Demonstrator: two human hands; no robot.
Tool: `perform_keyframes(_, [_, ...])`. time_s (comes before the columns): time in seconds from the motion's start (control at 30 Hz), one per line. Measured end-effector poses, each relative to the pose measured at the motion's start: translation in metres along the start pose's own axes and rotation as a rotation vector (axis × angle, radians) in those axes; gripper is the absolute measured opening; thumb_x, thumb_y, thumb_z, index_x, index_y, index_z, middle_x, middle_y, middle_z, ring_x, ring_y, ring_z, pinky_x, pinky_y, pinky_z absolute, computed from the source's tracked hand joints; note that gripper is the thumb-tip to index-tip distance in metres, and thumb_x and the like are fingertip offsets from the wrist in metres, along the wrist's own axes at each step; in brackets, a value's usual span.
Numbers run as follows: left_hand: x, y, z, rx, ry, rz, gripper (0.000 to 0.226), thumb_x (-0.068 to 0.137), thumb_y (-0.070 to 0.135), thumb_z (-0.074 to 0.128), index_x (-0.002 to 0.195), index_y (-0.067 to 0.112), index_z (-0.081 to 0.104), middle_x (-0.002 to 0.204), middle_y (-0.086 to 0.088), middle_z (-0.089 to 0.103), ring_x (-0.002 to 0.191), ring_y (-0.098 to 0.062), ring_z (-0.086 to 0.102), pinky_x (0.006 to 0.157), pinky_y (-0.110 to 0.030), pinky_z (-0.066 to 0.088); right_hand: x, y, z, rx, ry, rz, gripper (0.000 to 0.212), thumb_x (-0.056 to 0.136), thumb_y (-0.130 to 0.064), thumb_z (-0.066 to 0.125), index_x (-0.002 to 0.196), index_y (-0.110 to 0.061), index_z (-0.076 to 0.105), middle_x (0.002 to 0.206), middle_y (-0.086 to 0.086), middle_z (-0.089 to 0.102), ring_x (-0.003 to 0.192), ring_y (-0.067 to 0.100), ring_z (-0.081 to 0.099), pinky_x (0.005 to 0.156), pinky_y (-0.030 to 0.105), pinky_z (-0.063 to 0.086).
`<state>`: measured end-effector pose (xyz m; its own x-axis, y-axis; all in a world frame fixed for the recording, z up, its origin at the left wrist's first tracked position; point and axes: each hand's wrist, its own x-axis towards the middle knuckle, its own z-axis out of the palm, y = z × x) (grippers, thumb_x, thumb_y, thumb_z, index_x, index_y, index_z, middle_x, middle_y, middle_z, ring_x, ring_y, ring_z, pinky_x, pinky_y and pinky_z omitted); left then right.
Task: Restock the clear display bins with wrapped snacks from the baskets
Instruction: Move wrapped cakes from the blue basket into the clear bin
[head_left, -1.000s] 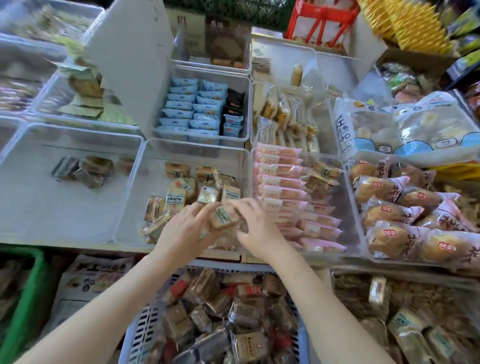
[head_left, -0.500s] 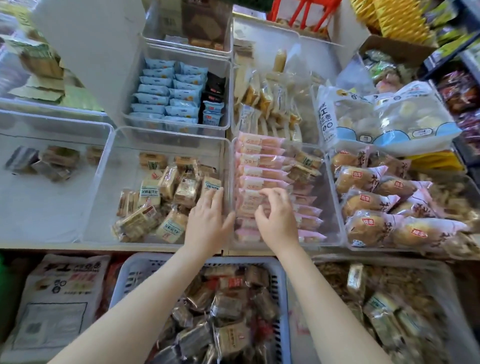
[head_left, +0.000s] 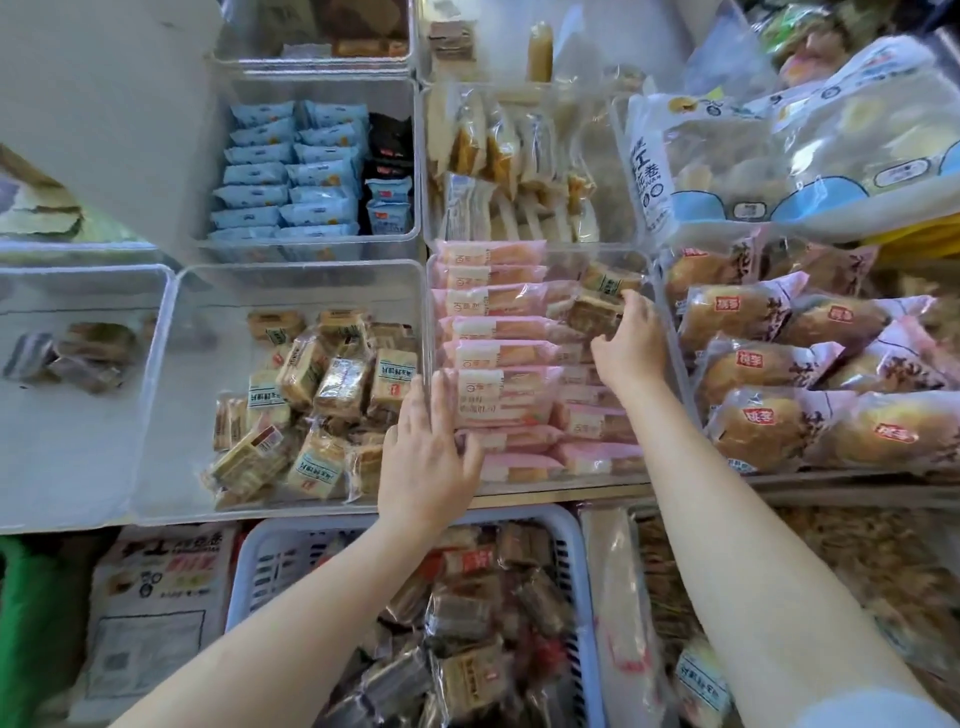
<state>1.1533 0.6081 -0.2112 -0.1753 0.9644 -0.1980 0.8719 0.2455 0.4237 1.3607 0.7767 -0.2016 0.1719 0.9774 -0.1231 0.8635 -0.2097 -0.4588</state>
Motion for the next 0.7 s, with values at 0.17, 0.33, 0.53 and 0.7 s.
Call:
perform_keyframes(0.17, [0.001, -0.001, 0.0, 0.002, 0.001, -0.014, 0.078, 0.098, 0.047, 0.034, 0.157, 0.019, -0.008, 0.166, -0.011, 0.002, 0.152, -0.024, 0.006, 0.118, -0.042, 0.024, 0.001, 0.006, 0.008, -0.097, 0.02, 0.076, 0.031, 0.092, -0.02, 0.064, 0.119, -0.006, 0.058, 0.121, 0.012, 0.048, 0.113, 0.033, 0.052, 0.089, 0.04, 0.047])
perform_keyframes(0.33, [0.001, -0.001, -0.001, -0.047, -0.015, -0.009, 0.078, 0.097, 0.049, 0.035, 0.158, 0.021, -0.006, 0.166, -0.011, 0.002, 0.152, -0.023, 0.006, 0.12, -0.041, 0.025, -0.045, -0.003, -0.019, 0.131, 0.206, 0.039, 0.025, 0.092, -0.025, 0.069, 0.111, -0.012, 0.061, 0.115, 0.008, 0.048, 0.083, 0.019, 0.05, 0.064, 0.024, 0.036])
perform_keyframes(0.53, [0.005, -0.014, -0.041, -0.57, 0.081, -0.088, 0.05, 0.094, 0.053, 0.052, 0.136, 0.027, 0.055, 0.147, -0.002, 0.044, 0.129, -0.007, 0.045, 0.107, -0.04, 0.042, -0.127, -0.038, -0.049, 0.296, 0.348, -0.265, 0.033, 0.086, -0.018, 0.076, 0.118, -0.016, 0.065, 0.109, 0.003, 0.055, 0.08, 0.007, 0.05, 0.065, 0.004, 0.04])
perform_keyframes(0.7, [0.004, -0.032, -0.106, -1.051, -0.273, -0.045, 0.045, 0.086, 0.049, 0.067, 0.128, 0.034, 0.059, 0.11, 0.002, 0.071, 0.095, -0.015, 0.07, 0.071, -0.027, 0.056, -0.166, -0.085, -0.027, 0.344, -0.05, -0.491, 0.037, 0.084, -0.014, 0.077, 0.119, -0.021, 0.067, 0.109, 0.001, 0.056, 0.091, 0.013, 0.058, 0.078, 0.022, 0.052])
